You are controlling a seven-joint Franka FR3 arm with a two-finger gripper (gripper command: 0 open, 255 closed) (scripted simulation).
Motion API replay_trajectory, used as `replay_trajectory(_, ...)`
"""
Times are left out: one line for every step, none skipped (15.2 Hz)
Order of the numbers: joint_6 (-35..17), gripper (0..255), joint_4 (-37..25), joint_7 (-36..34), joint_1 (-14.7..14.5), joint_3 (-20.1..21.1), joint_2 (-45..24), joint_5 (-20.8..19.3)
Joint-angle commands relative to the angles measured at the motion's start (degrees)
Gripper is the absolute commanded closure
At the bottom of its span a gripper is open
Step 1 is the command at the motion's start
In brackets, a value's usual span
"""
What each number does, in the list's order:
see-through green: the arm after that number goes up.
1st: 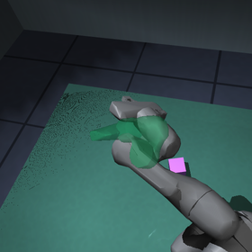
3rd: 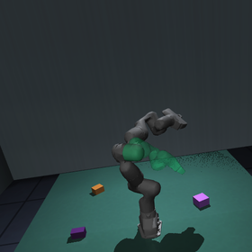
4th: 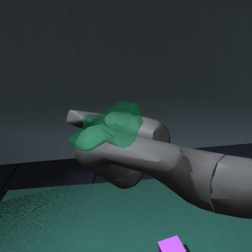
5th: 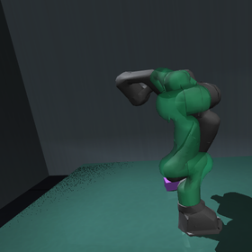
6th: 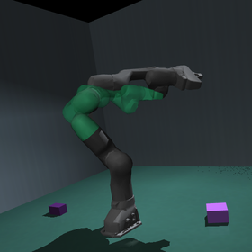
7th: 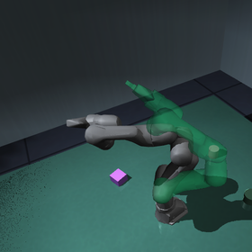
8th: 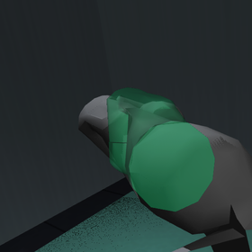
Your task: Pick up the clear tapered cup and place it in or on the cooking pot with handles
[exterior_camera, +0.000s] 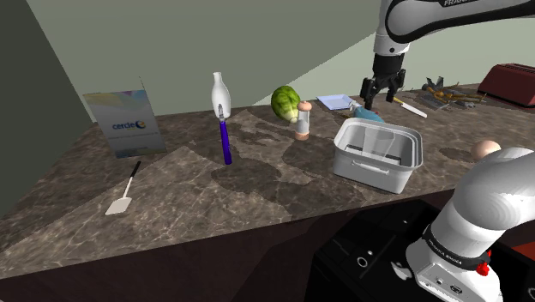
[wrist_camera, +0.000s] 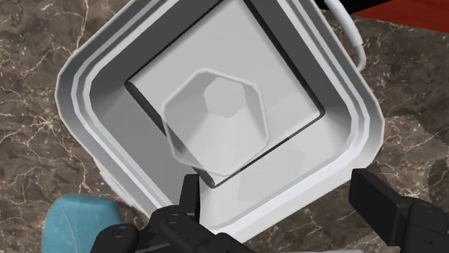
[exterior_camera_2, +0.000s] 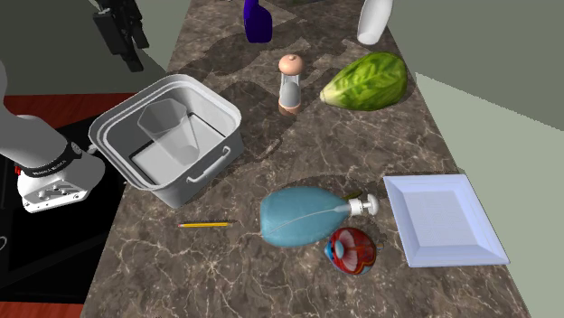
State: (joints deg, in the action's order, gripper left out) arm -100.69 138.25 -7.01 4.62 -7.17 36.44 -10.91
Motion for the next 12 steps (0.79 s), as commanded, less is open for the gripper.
replay_trajectory(1.9,0,-2.0,0.1,-0.1,0.3,-0.1,0.2)
replay_trajectory(3.7,0,-4.0,0.1,-0.2,0.5,-0.2,0.5)
replay_trajectory(5.6,0,-6.0,0.2,-0.3,0.8,-0.5,0.7)
replay_trajectory(7.0,0,-7.7,0.2,-0.4,1.0,-0.7,0.9)
replay_trajectory(7.0,0,-7.7,0.2,-0.4,1.0,-0.7,0.9)
replay_trajectory(7.0,0,-7.7,0.2,-0.4,1.0,-0.7,0.9)
replay_trajectory(7.0,0,-7.7,0.2,-0.4,1.0,-0.7,0.9)
replay_trajectory(7.0,0,-7.7,0.2,-0.4,1.0,-0.7,0.9)
replay_trajectory(7.0,0,-7.7,0.2,-0.4,1.0,-0.7,0.9)
replay_trajectory(7.0,0,-7.7,0.2,-0.4,1.0,-0.7,0.9)
replay_trajectory(7.0,0,-7.7,0.2,-0.4,1.0,-0.7,0.9)
replay_trajectory(7.0,0,-7.7,0.2,-0.4,1.0,-0.7,0.9)
